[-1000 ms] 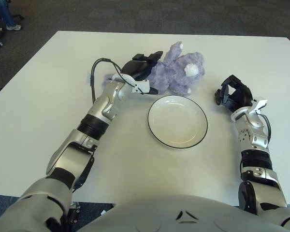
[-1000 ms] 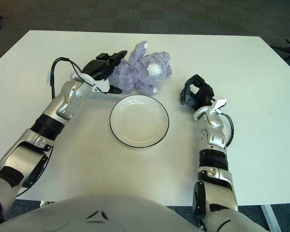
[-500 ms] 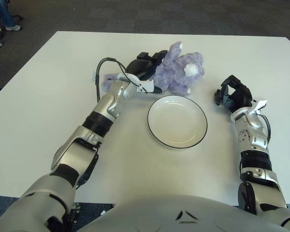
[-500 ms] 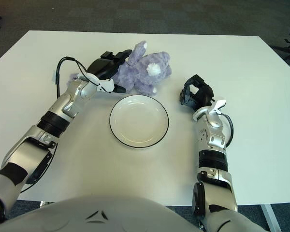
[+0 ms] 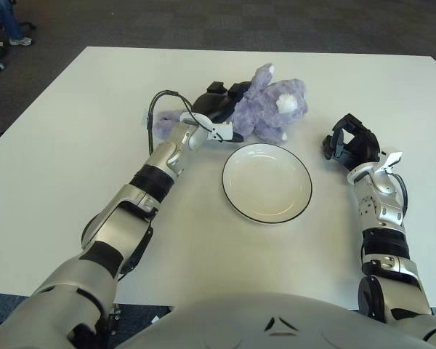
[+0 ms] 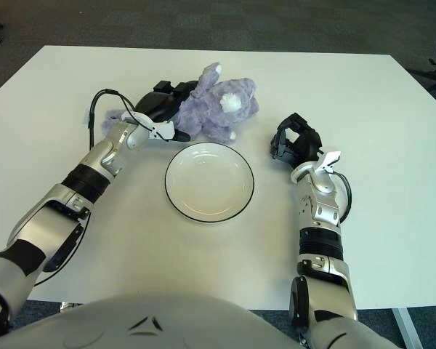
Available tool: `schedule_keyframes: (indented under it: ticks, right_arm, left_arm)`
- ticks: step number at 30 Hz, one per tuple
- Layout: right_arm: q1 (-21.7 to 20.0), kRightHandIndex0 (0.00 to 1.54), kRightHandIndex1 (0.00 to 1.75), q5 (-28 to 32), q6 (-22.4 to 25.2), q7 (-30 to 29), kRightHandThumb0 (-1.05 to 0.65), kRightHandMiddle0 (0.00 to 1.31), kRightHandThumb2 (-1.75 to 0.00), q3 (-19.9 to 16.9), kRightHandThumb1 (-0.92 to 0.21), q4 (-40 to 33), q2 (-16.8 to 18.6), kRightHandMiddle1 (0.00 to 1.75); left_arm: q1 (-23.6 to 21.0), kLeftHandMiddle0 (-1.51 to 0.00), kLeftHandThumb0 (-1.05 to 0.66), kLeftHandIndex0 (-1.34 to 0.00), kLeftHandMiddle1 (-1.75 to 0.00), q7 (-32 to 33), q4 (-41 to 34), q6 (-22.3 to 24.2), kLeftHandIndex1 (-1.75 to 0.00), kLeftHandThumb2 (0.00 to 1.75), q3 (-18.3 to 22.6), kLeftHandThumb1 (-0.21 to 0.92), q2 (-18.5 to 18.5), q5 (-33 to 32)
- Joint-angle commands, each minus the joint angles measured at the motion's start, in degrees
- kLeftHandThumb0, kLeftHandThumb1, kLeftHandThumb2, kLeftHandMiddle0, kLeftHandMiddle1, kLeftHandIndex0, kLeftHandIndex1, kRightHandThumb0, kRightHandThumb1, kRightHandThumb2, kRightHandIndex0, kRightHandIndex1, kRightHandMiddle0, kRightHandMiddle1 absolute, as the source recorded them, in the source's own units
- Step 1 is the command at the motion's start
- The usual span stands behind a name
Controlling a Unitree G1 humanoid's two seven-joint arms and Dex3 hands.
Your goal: Put the doll into the plate.
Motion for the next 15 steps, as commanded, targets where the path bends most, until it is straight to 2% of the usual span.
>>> schedule_keyframes:
  ticks: [1,5,10,15]
  right_arm:
    - [2.18,1.20,1.75,0.13,2.37,0.01,-0.47,0.59,-1.28,0.33,-0.35,1.47,0.86,1.75]
    - [2.38,1.20,1.75,0.02,2.35,0.02,-0.48,0.59,-1.28,0.41,-0.34,1.24,0.93,1.75]
    - [2.51,1.21,1.75,-0.06,2.27,0.12,-0.48,0.60,-1.28,0.49,-0.34,1.21,0.90,1.75]
    - [2.81,1.21,1.75,0.04,2.01,0.29,-0.48,0.60,-1.28,0.48,-0.34,1.22,1.07,1.75]
  left_arm:
    - [-1.87,0.00,-0.73,0.00,-1.18,0.53,2.30,0.06,-0.49,0.57,-1.21,0.54,-0.57,0.76]
    - [-2.48,0.00,-0.70,0.00,-1.18,1.15,4.37,0.23,-0.51,0.61,-1.92,0.51,-0.96,0.98]
    - [-3.16,0.00,-0.61,0.00,-1.28,1.81,7.47,0.66,-0.60,0.73,-2.92,0.41,-1.34,1.51]
    - [-2.97,0.00,-0.58,0.00,-1.42,2.39,8.23,1.53,-0.64,0.76,-3.95,0.39,-1.19,2.54]
